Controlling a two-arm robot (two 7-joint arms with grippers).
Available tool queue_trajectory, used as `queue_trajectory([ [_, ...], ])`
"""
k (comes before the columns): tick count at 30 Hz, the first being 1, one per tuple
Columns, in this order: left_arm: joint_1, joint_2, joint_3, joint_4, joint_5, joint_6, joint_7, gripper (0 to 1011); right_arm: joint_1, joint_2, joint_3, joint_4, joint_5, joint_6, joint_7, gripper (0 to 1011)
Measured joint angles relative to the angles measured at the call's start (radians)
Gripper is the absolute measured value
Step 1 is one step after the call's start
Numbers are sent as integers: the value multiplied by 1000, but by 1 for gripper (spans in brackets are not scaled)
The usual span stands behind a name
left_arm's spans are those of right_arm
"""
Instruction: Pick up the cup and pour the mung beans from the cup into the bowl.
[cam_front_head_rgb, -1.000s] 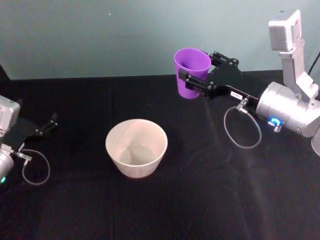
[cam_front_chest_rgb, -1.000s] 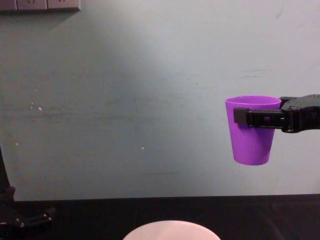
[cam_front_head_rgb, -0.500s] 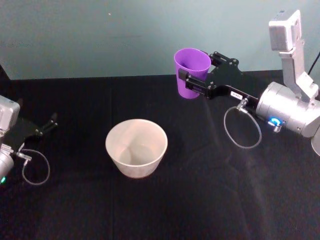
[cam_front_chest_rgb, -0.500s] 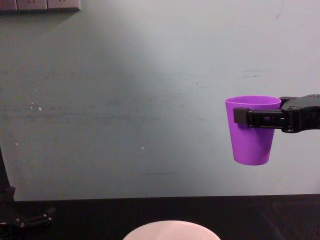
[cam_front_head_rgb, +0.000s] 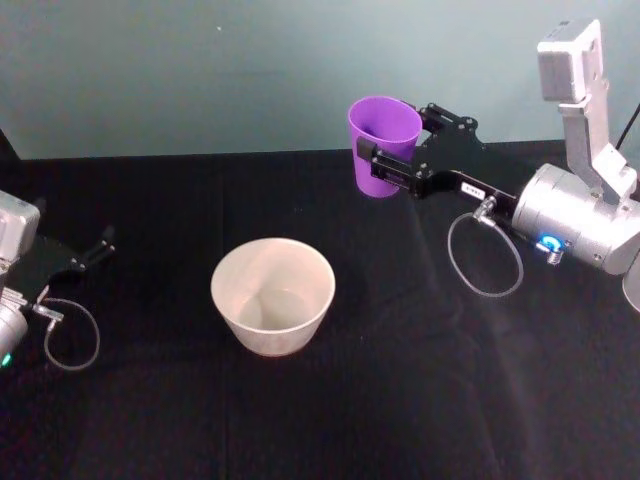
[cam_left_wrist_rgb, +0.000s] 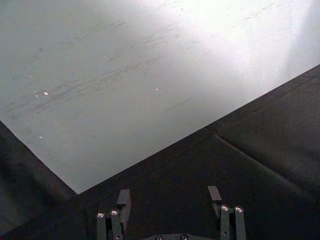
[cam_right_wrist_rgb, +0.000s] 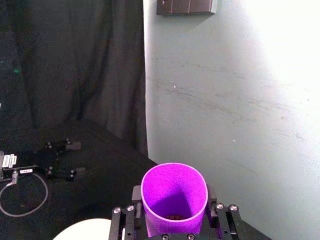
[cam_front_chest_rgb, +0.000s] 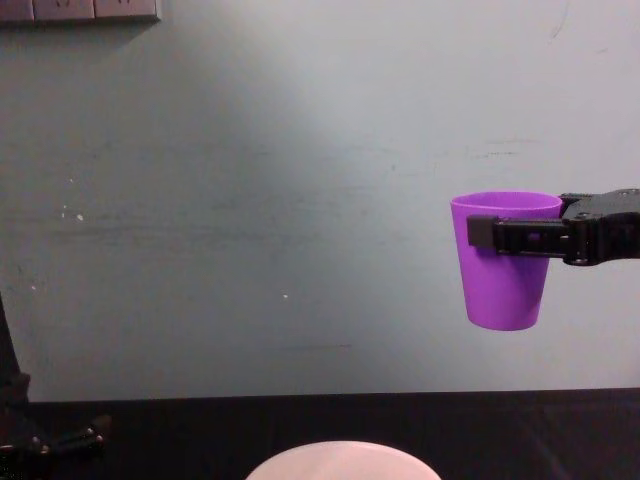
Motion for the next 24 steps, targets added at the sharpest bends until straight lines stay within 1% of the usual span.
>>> queue_trajectory([
  [24,0,0,0,0,0,0,0,1000,0,0,0,0,0,0,0,732],
])
